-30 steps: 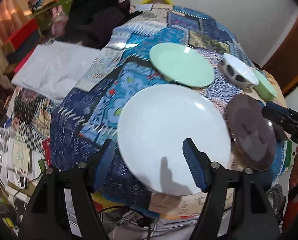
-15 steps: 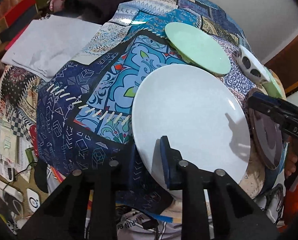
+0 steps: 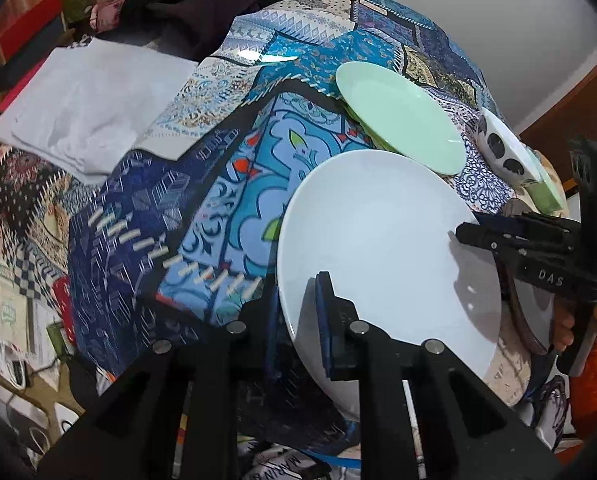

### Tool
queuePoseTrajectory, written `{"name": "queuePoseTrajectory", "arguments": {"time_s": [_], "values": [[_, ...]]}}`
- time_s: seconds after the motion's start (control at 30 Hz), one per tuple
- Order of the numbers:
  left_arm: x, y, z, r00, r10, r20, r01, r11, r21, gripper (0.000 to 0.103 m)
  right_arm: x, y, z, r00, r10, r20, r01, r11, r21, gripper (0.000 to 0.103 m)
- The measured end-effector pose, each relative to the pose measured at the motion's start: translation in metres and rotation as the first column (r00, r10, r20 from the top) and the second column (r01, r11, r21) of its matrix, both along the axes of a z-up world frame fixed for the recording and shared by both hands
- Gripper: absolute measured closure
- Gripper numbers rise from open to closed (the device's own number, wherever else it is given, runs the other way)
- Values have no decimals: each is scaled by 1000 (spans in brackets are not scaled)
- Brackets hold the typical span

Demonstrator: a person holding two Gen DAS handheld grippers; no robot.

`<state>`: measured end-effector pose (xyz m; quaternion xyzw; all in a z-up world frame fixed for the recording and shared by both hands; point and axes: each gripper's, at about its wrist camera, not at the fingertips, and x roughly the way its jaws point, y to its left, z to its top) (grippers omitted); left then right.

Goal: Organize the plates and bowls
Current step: 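Close both grippers on the rim of the white plate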

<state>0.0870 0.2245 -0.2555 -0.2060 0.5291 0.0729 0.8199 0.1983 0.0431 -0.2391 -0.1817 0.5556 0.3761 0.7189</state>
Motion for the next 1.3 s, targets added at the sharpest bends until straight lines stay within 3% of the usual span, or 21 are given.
{"name": "queuePoseTrajectory", "arguments": {"time_s": [0.43, 0.57, 0.73, 0.83, 1.3], "values": [[-7, 21, 0, 998, 50, -32, -49, 999, 20, 86, -10, 3, -5, 997, -14, -73, 17, 999, 42, 80], [-21, 14, 3, 999, 38, -34, -37, 999, 27, 86, -15, 3, -4, 998, -10, -69, 13, 999, 39, 78], [-30, 7, 1, 999, 42, -35, -42, 999, -15, 84, -20, 5, -5, 999, -8, -37, 9, 1000, 27, 75], [-29, 1, -5, 999, 25, -45, -27, 998, -49, 76, -22, 6, -5, 1000, -7, -22, 7, 1000, 20, 75], [-31, -6, 7, 997, 71, -35, -71, 997, 18, 73, -31, -7, 12, 999, -45, 11, 44, 997, 66, 79]]}}
